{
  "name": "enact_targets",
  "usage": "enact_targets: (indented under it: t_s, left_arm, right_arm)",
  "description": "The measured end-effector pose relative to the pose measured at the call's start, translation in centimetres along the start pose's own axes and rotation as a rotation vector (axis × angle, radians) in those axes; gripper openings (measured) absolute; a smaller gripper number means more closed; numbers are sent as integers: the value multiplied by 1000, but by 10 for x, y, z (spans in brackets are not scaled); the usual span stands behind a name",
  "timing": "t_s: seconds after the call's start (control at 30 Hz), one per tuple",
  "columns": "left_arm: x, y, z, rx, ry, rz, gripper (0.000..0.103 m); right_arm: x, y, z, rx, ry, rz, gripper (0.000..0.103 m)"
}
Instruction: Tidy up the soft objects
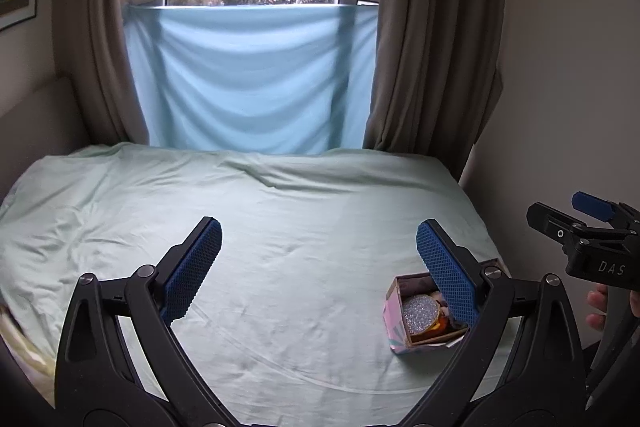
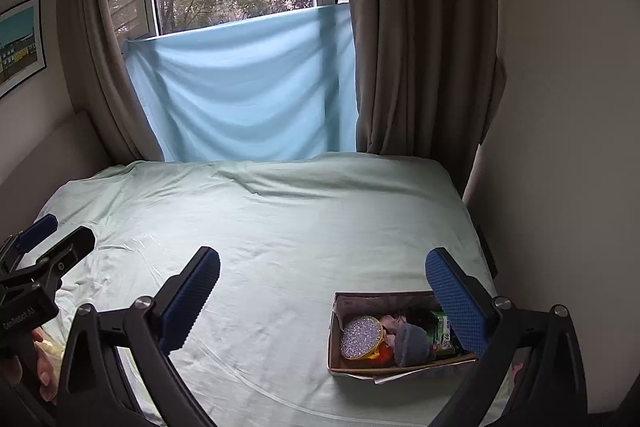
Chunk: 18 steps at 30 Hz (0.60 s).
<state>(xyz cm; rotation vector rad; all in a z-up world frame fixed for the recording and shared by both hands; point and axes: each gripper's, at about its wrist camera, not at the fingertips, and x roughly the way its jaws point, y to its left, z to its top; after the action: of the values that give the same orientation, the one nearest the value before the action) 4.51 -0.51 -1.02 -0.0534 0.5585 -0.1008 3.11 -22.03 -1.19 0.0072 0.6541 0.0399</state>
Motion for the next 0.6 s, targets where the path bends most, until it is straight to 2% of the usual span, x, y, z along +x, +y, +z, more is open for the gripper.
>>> enact_targets:
  t_s: [0.6]
  left_arm:
    - [-6, -1, 0, 18, -8, -4, 98]
  right_arm:
    - [-4, 12, 2, 12, -26, -29, 102]
